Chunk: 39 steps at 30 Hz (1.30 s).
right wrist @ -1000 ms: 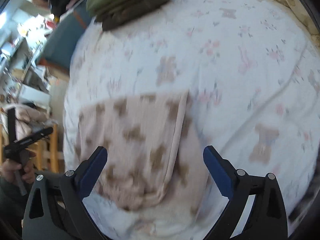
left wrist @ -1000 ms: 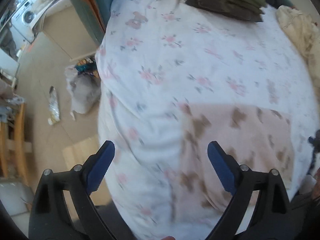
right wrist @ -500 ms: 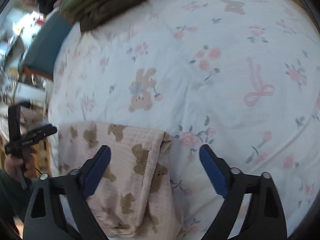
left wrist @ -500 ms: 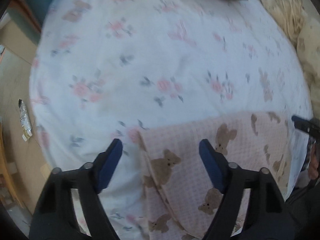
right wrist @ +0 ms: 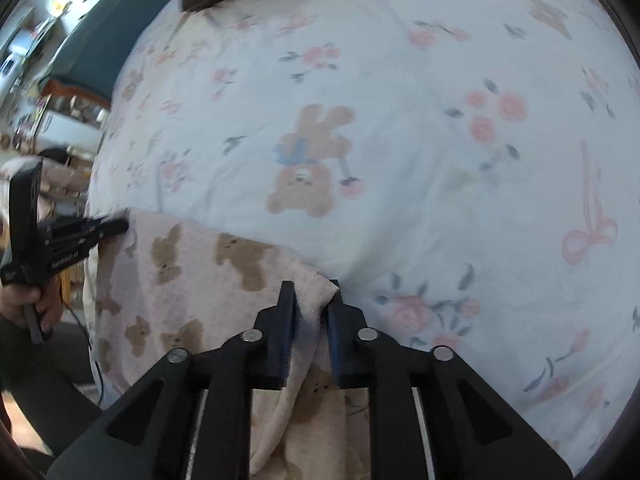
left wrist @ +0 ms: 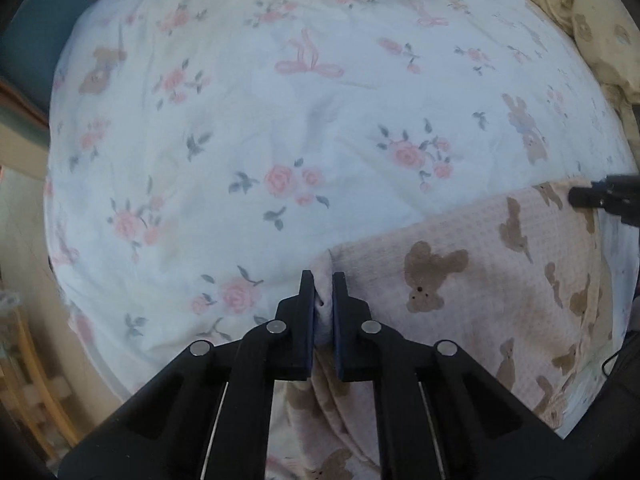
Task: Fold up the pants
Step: 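Lift the held edge with both tools and fold it over the pants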
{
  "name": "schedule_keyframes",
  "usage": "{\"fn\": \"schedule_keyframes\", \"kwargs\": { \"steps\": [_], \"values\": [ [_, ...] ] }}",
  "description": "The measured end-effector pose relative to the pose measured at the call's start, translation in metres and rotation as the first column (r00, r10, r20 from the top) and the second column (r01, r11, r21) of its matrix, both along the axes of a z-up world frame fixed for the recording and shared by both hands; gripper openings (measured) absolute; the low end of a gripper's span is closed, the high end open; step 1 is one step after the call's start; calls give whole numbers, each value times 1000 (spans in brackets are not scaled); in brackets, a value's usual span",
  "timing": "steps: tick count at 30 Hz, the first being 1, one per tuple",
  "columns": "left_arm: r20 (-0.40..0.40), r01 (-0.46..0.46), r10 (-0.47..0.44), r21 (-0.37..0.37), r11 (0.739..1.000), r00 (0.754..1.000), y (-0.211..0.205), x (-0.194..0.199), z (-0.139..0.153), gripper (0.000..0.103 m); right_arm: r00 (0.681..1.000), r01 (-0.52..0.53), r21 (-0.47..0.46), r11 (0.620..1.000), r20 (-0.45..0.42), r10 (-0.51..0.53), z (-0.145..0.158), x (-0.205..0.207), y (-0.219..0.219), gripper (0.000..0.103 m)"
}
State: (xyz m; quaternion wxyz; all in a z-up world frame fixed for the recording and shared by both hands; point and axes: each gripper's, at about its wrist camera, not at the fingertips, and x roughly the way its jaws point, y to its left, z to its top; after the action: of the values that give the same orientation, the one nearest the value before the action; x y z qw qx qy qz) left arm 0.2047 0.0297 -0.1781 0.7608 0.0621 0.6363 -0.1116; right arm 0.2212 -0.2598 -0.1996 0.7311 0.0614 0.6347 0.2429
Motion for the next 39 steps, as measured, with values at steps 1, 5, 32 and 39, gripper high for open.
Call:
{"fn": "schedule_keyframes", "kwargs": {
  "steps": [1,5,32,39],
  "values": [
    [6,2,-2,1,1000,1000,0,0,5,5,1000,-7,1,1000,8,7,4,0,0,10],
    [72,-8,11,-38,999,997,7,6,29,5,997,8,30,1000,71,-10,30,4,-16,8],
    [184,486,-541,273,830,821,-35,-120,65,7,943,-183,-210,960,238,232,81,-122,1,7],
    [73,564,-606,290,773,792,-42,-153,48,7,947,-256,-289,922,117,300,54,-145,14,7]
  ]
}}
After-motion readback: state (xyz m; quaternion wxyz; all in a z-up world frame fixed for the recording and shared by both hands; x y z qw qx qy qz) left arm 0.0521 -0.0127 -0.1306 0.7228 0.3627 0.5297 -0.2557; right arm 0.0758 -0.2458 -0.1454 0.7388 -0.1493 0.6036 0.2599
